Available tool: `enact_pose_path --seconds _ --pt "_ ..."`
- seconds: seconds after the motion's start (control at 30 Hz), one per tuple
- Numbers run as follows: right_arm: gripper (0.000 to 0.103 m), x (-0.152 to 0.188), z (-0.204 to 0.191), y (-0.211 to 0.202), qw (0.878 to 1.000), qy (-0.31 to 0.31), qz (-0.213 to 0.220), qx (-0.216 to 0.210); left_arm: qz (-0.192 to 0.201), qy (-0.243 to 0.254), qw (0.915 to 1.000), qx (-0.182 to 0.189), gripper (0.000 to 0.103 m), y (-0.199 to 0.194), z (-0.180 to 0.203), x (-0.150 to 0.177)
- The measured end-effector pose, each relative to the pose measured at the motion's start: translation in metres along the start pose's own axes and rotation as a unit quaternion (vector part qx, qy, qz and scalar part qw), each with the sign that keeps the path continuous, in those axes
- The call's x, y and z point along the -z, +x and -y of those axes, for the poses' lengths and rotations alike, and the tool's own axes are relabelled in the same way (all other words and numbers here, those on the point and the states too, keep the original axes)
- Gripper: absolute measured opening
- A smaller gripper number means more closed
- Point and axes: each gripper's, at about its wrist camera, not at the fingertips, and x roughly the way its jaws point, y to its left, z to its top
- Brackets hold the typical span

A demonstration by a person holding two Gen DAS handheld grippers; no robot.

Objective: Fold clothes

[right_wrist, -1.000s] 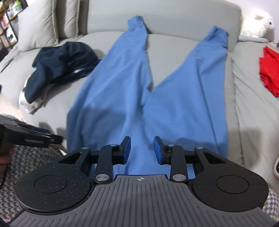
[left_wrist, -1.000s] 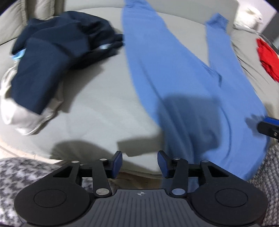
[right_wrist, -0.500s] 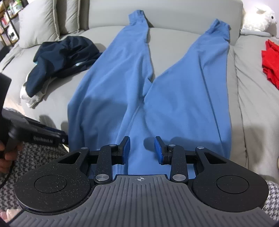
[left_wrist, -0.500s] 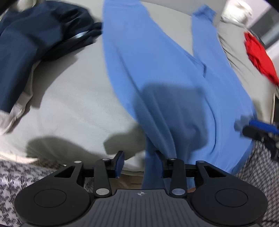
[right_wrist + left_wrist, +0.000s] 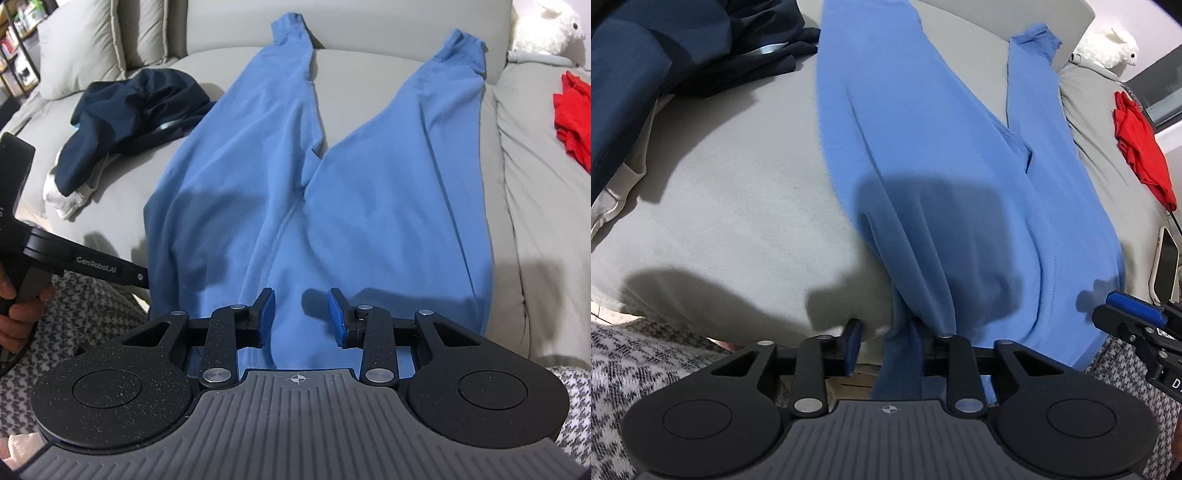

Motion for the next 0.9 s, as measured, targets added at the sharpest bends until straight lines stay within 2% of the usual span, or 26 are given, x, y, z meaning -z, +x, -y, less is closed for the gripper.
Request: enact_pose_path --seconds 0.07,0.1,0.2,0.3,0.33,0.4,0.5,0.57,0.7,0.73,0.77,0.8,0.83,0.9 --pt "0.038 0.0 -0.002 0.0 1.0 -0.002 0.0 0.001 0.007 0.007 0.9996 0.026 0.0 -0.003 0.018 0.002" --pt "0.038 0.0 -0.003 -0.001 1.0 -0.004 0.0 0.002 0.01 0.019 0.9996 0.017 0.0 -0.002 0.012 -0.009" --pt "0.038 0.0 -0.006 -0.003 1.0 -0.01 0.001 0.002 0.015 0.054 0.9975 -0.042 0.0 -0.004 0.023 -0.017" --pt "0.038 0.0 -0.009 -0.006 1.0 -0.019 0.005 0.005 0.016 0.081 0.9877 -0.133 0.0 -0.027 0.056 0.004" --pt "0.039 0.0 -0.009 -0.007 1.0 -0.022 0.006 0.005 0.012 0.077 0.9863 -0.145 0.0 -0.034 0.058 0.01" --pt "0.04 0.001 -0.011 -0.007 1.0 -0.026 0.007 0.003 0.001 0.065 0.9842 -0.165 0.002 -0.045 0.028 0.001" --pt "0.044 0.002 -0.012 -0.003 1.0 -0.025 -0.003 -0.001 -0.046 0.028 0.9795 -0.194 0.003 -0.05 -0.017 -0.025" --pt "0.049 0.004 -0.012 0.0 0.999 -0.031 -0.021 0.006 -0.058 0.019 0.9797 -0.191 0.01 -0.058 -0.005 -0.025" --pt "0.047 0.012 0.001 -0.005 0.998 -0.035 -0.035 0.036 -0.008 0.075 0.9805 -0.181 0.026 -0.088 0.046 -0.017" --pt "0.042 0.014 0.006 -0.006 0.998 -0.032 -0.037 0.037 0.016 0.103 0.9797 -0.171 0.026 -0.095 0.054 -0.023" --pt "0.039 0.016 0.012 -0.006 0.998 -0.028 -0.04 0.038 0.037 0.138 0.9776 -0.155 0.026 -0.097 0.083 -0.015" --pt "0.024 0.017 0.016 -0.006 0.998 -0.026 -0.039 0.036 0.05 0.16 0.9752 -0.144 0.025 -0.095 0.091 -0.017" --pt "0.013 0.016 0.018 -0.004 0.999 -0.028 -0.035 0.03 0.054 0.173 0.9742 -0.135 0.025 -0.086 0.08 -0.029" --pt "0.013 0.013 0.023 -0.002 0.999 -0.03 -0.026 0.018 0.057 0.206 0.97 -0.116 0.025 -0.054 0.091 -0.034"
